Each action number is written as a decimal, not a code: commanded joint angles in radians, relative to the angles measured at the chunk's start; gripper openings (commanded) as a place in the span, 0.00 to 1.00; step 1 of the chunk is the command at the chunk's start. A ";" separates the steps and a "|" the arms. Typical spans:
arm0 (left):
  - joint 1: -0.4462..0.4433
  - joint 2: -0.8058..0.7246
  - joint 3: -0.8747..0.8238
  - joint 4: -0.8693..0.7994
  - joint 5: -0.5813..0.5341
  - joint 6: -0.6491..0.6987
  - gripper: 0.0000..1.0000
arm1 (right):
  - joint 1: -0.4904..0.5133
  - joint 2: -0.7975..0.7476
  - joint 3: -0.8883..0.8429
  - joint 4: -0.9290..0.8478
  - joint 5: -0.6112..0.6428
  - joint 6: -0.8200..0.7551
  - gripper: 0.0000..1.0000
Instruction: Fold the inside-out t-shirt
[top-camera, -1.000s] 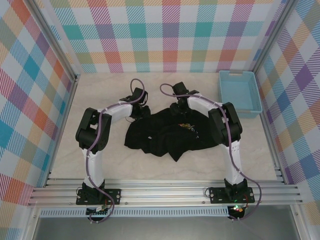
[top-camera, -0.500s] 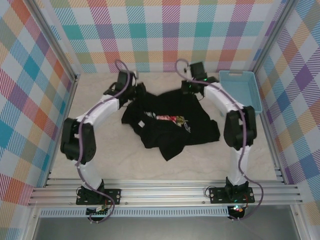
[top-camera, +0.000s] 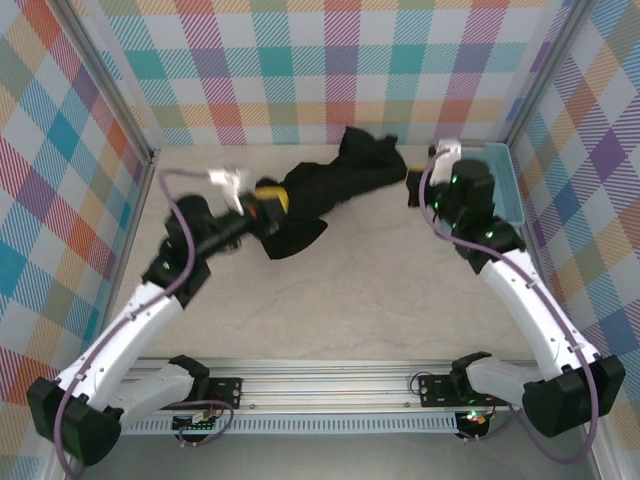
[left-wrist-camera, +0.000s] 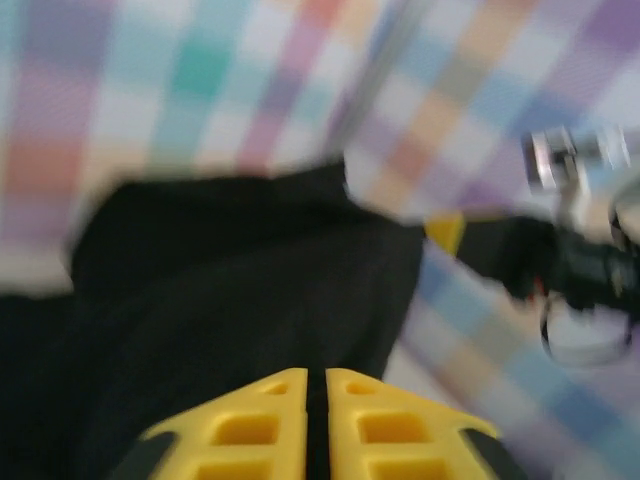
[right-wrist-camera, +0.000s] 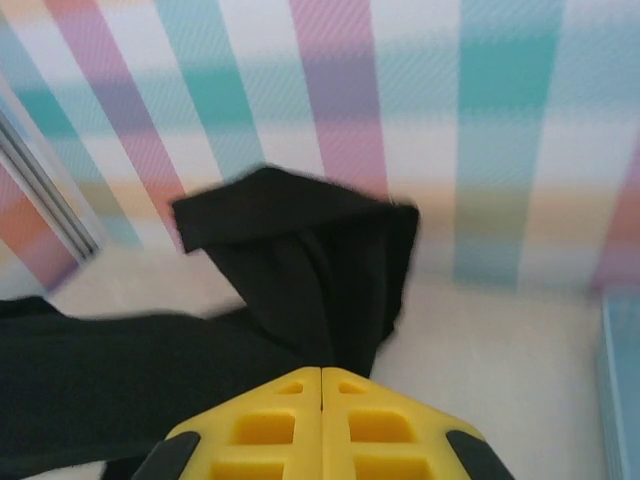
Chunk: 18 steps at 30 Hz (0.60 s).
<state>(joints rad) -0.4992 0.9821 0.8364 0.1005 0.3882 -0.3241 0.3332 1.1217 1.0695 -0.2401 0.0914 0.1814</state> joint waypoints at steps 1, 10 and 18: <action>-0.101 -0.019 -0.213 -0.113 0.045 0.003 0.43 | 0.000 -0.066 -0.189 -0.177 0.098 0.109 0.27; -0.066 0.119 -0.019 -0.438 -0.476 -0.116 0.75 | 0.274 0.230 -0.103 -0.009 -0.146 0.067 0.56; 0.071 0.363 0.050 -0.488 -0.543 -0.140 0.76 | 0.341 0.525 0.032 0.091 -0.257 0.134 0.72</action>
<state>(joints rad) -0.4698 1.3331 0.9047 -0.3180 -0.0780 -0.4389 0.6693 1.5970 1.0607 -0.2024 -0.0933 0.2890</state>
